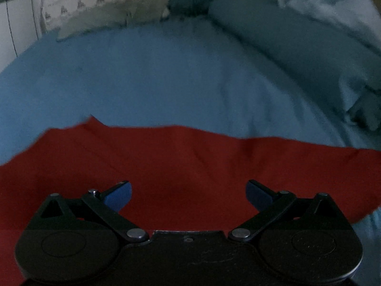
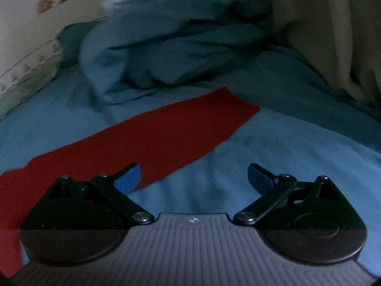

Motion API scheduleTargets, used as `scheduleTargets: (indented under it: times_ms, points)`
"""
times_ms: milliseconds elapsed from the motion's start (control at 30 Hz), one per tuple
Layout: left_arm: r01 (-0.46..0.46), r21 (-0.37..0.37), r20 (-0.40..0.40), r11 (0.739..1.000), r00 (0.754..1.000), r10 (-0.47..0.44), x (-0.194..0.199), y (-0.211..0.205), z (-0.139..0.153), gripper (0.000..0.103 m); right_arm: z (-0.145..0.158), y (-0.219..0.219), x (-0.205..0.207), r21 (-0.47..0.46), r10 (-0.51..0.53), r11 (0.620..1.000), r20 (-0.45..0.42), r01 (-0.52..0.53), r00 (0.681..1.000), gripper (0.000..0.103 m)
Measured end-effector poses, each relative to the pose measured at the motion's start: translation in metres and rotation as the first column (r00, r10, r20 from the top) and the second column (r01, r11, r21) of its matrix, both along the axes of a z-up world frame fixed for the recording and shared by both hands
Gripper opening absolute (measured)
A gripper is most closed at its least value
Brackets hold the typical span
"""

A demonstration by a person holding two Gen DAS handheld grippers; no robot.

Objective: Fold small clothes
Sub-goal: 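Lower the right tool onto a sweater sleeve cuff and close it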

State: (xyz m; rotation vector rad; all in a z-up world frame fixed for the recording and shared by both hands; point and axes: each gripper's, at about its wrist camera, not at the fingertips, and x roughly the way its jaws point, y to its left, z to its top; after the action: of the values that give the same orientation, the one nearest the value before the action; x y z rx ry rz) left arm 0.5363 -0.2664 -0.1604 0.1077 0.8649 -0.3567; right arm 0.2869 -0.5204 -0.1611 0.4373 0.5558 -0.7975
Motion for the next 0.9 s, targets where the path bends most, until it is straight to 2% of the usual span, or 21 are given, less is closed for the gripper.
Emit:
scheduleTargets:
  times_ms: [100, 233, 367, 433, 500, 533, 600, 667, 767, 833, 900]
  points:
    - [0.004, 0.034, -0.062, 0.999, 0.998, -0.001, 0.015, -0.015, -0.016, 0.103, -0.013, -0.021, 0.016, 0.011, -0.044, 0.999, -0.016, 0.044, 0.999, 0.103]
    - [-0.01, 0.088, -0.118, 0.996, 0.993, 0.02, 0.027, -0.028, -0.029, 0.103, -0.023, -0.047, 0.032, 0.011, -0.077, 0.997, -0.019, 0.077, 0.997, 0.09]
    - [-0.014, 0.148, -0.124, 0.989, 0.992, 0.032, 0.03, -0.036, -0.03, 0.103, -0.028, -0.063, 0.041, -0.008, -0.071, 0.997, -0.053, 0.071, 0.996, 0.068]
    - [-0.016, 0.164, -0.147, 0.986, 0.988, 0.041, 0.034, -0.039, -0.031, 0.103, -0.027, -0.068, 0.043, 0.003, -0.065, 0.998, -0.057, 0.065, 0.996, 0.05]
    - [-0.019, 0.166, -0.177, 0.986, 0.983, 0.048, 0.041, -0.041, -0.029, 0.103, -0.024, -0.072, 0.046, 0.014, -0.048, 0.999, -0.068, 0.049, 0.996, 0.027]
    - [-0.016, 0.169, -0.188, 0.986, 0.981, 0.048, 0.042, -0.041, -0.027, 0.103, -0.021, -0.073, 0.047, 0.02, -0.035, 0.999, -0.067, 0.036, 0.997, 0.024]
    - [-0.01, 0.168, -0.216, 0.986, 0.975, 0.046, 0.046, -0.039, -0.024, 0.103, -0.011, -0.069, 0.049, 0.023, -0.013, 1.0, -0.063, 0.015, 0.998, 0.023]
    - [-0.029, 0.134, -0.238, 0.991, 0.969, 0.06, 0.052, -0.029, -0.017, 0.103, 0.005, -0.063, 0.052, 0.029, 0.021, 0.999, -0.04, -0.019, 0.999, 0.022]
    - [-0.065, 0.063, -0.206, 0.996, 0.975, 0.077, 0.048, 0.0, 0.007, 0.103, 0.043, -0.042, 0.063, 0.023, 0.113, 0.993, 0.027, -0.114, 0.993, 0.022]
    - [-0.074, 0.051, -0.173, 0.996, 0.982, 0.081, 0.046, 0.023, 0.028, 0.103, 0.073, -0.019, 0.078, 0.012, 0.208, 0.978, 0.069, -0.209, 0.976, 0.022]
    - [-0.087, 0.058, -0.137, 0.995, 0.986, 0.094, 0.041, 0.052, 0.053, 0.103, 0.102, 0.011, 0.096, 0.004, 0.311, 0.949, 0.129, -0.315, 0.941, 0.022]
